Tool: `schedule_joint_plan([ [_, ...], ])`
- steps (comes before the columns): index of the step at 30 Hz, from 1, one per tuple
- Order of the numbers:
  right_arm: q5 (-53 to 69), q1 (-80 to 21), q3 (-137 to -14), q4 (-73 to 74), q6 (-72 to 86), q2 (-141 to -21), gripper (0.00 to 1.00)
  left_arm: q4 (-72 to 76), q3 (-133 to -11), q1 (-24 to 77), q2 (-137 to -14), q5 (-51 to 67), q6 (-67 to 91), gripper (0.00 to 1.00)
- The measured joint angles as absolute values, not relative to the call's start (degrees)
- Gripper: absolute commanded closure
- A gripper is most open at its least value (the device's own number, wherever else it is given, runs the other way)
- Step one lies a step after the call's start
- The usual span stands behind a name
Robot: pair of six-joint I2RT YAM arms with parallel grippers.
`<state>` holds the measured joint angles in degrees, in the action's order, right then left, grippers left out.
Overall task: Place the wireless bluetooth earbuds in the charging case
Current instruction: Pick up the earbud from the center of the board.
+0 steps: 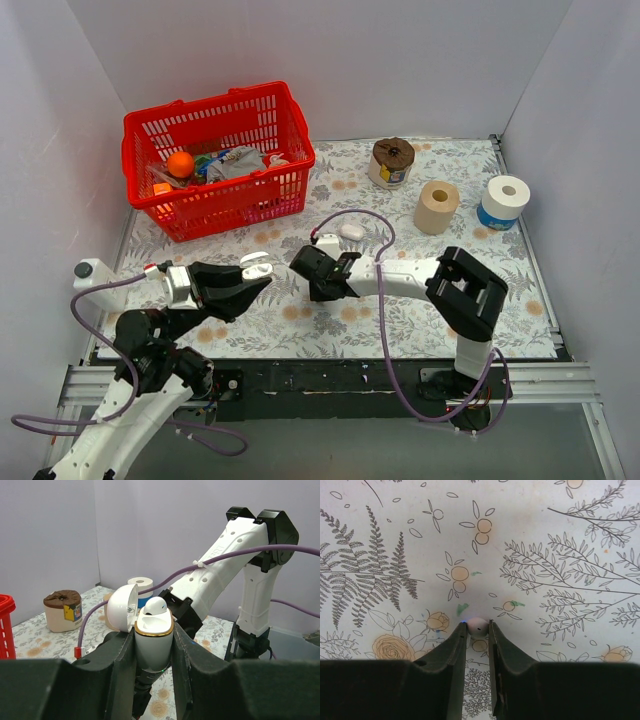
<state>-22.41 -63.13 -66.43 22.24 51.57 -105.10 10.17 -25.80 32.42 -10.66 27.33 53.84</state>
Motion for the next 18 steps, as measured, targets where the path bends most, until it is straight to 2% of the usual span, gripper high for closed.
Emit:
schedule_joint_plan([
  [8,-25.89,-60.97,-63.07,23.51,47.99,-100.05,0.99,10.79,-25.8,32.42,-11.75,27.27,54.0,1.0],
  [18,-36.01,-59.11,-68.12,22.81,33.54,-82.65,0.99,17.78,-25.85,32.42,-20.73,27.14,54.68,1.0],
])
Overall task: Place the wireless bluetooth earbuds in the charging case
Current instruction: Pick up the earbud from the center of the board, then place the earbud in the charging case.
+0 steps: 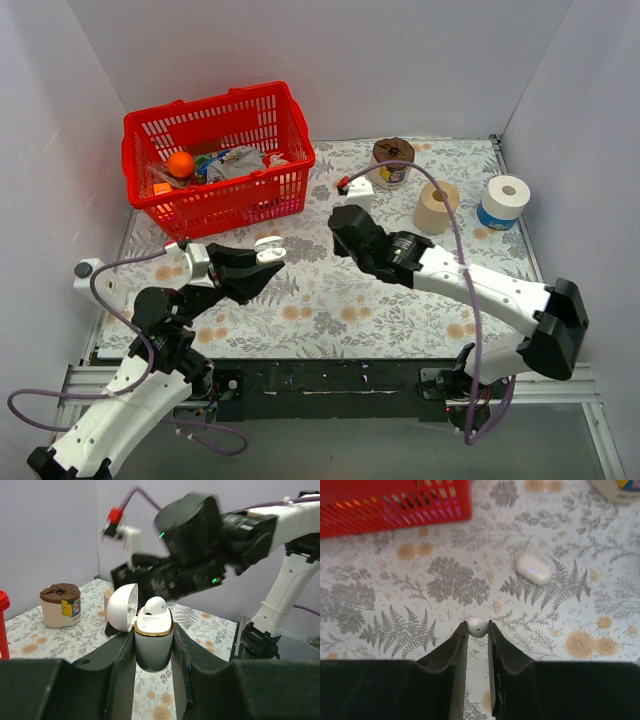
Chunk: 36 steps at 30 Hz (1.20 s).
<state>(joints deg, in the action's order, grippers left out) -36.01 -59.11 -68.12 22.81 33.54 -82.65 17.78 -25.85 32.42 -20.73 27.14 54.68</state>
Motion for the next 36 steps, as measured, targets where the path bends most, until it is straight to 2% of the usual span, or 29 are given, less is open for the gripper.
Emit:
schedule_joint_plan([
  [9,-36.05,-59.16,-73.56,16.84,15.64,-65.82,0.99,33.01,-28.86,32.42,-40.97,28.14,55.81,1.0],
  [20,-21.41,-59.18,-78.61,11.38,0.6,-57.39,0.99,52.69,-40.16,32.45,-64.16,32.99,59.61,1.0],
  [26,-16.69,-59.27,-77.93,9.19,-1.74,-56.4,0.99,57.95,-45.3,33.65,-70.11,35.73,61.39,1.0],
  [36,-16.27,-59.33,-71.9,1.43,0.12,-56.34,0.99,58.54,-46.59,38.26,-71.81,36.27,60.23,1.0],
])
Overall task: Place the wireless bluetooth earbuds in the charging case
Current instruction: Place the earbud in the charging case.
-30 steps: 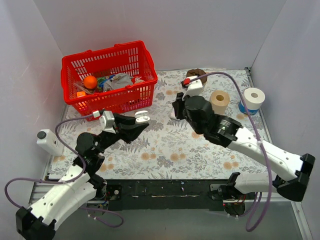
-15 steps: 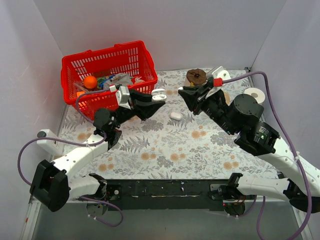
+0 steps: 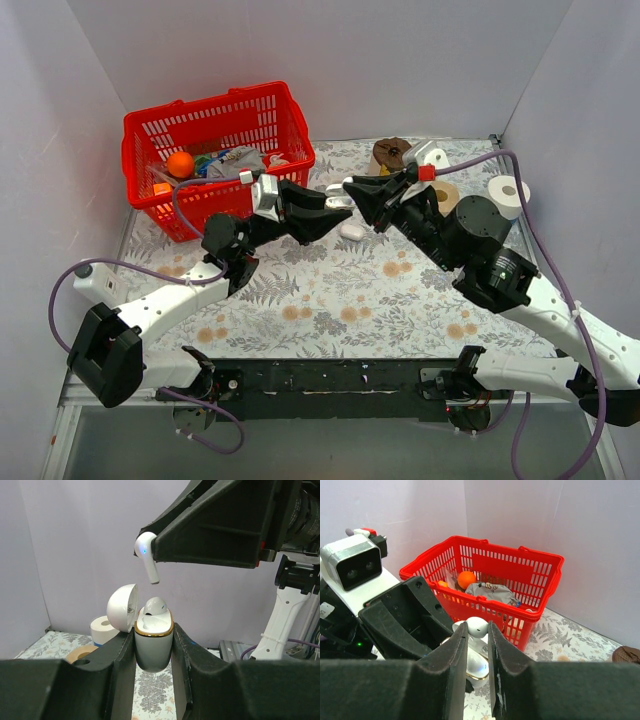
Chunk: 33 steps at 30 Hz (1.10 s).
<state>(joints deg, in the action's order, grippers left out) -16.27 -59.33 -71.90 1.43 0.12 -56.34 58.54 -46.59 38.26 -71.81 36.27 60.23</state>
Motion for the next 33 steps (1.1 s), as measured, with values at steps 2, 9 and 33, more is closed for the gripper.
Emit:
schedule_joint_plan([
  [2,-16.16,-59.4,-71.9,0.36,0.58,-56.93,0.99,58.54,-46.59,38.63,-71.81,36.25,60.01,1.0],
  [9,-16.08,-60.49,-71.83,-1.3,1.32,-58.15,0.99,58.48,-46.59,38.92,-71.81,35.83,59.61,1.0],
  [33,-18.31,-62.19,-71.31,-1.45,1.19,-58.65,0.99,56.49,-47.79,39.18,-71.81,33.12,59.31,1.0],
])
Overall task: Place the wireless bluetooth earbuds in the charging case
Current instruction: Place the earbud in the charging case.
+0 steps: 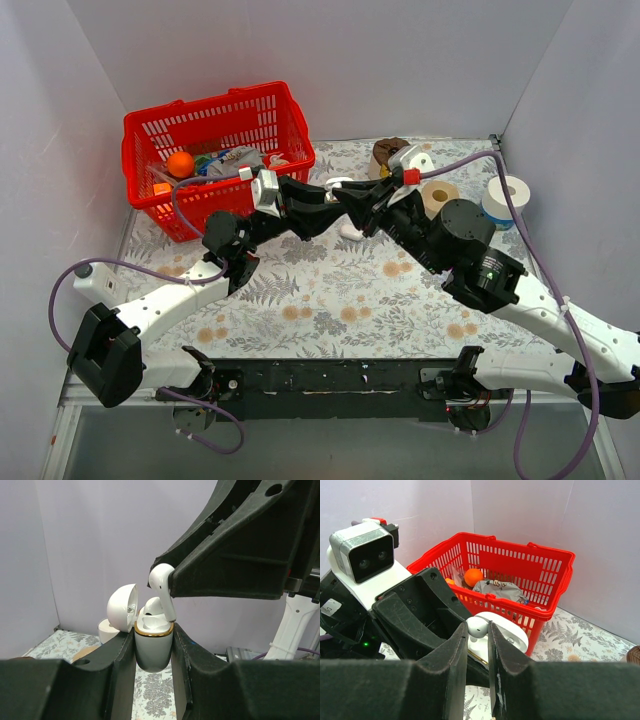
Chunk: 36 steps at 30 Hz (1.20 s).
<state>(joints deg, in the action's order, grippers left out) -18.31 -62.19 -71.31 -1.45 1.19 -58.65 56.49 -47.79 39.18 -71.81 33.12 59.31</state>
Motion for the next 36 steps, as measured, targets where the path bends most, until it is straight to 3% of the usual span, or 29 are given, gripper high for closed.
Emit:
schedule_joint_plan([
  [36,-23.38,-62.7,-70.37,-2.07,1.02,-59.94,0.99,55.29,-47.81,39.18,-71.79,32.49,58.85,1.0],
])
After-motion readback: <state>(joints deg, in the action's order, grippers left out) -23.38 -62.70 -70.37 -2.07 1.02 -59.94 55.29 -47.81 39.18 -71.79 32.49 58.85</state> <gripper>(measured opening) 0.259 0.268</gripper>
